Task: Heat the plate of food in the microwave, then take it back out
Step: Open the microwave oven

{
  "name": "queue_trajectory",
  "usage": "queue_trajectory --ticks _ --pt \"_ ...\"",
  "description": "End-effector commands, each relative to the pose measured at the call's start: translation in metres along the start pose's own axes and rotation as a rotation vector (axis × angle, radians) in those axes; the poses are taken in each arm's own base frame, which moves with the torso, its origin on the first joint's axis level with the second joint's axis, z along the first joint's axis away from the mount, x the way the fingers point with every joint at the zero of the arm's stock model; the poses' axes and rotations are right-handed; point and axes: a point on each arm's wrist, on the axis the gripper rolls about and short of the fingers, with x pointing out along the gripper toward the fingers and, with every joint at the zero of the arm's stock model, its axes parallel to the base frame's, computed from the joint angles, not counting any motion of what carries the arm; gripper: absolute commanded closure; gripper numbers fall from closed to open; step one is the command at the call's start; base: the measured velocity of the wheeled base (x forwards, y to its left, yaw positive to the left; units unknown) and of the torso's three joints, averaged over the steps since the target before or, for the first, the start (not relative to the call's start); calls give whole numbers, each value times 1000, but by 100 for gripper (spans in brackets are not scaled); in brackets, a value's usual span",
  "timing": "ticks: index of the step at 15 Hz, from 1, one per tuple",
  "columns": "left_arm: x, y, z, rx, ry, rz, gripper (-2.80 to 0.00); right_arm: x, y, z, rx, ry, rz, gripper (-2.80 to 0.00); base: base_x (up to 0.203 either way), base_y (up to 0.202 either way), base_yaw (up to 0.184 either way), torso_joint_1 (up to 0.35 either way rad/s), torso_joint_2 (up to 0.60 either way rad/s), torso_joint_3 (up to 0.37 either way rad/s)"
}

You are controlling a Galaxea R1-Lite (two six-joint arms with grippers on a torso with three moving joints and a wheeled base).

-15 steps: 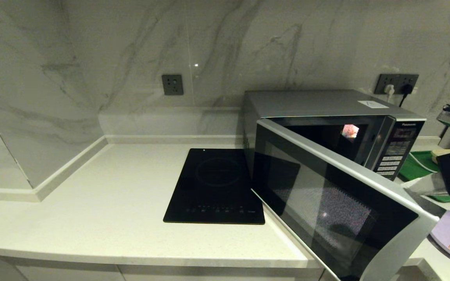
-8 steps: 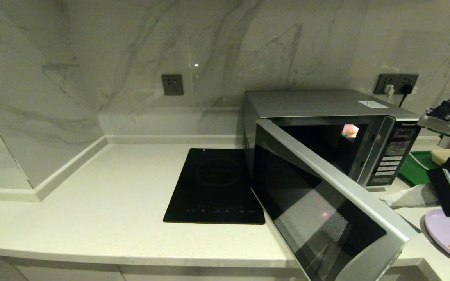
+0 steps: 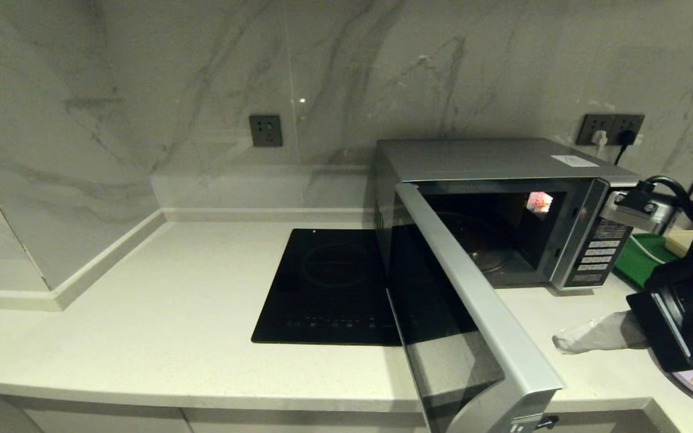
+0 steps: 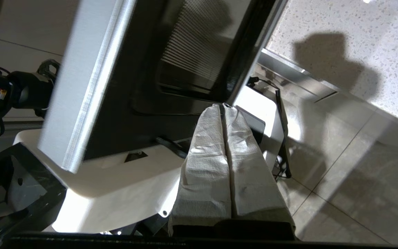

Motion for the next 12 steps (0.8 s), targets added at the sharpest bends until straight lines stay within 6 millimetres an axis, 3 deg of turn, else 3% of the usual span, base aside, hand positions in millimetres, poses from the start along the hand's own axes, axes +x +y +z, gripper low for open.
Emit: queue_trajectory --ticks 1,6,12 --pt "0 0 0 -1 -1 1 0 4 0 1 -2 1 5 0 0 0 0 0 0 0" --pt "0 0 0 -1 0 1 0 6 3 2 -21 -2 17 0 0 0 0 0 0 0" --pt "0 0 0 -1 -2 1 0 32 35 5 -157 24 86 0 0 0 0 0 0 0"
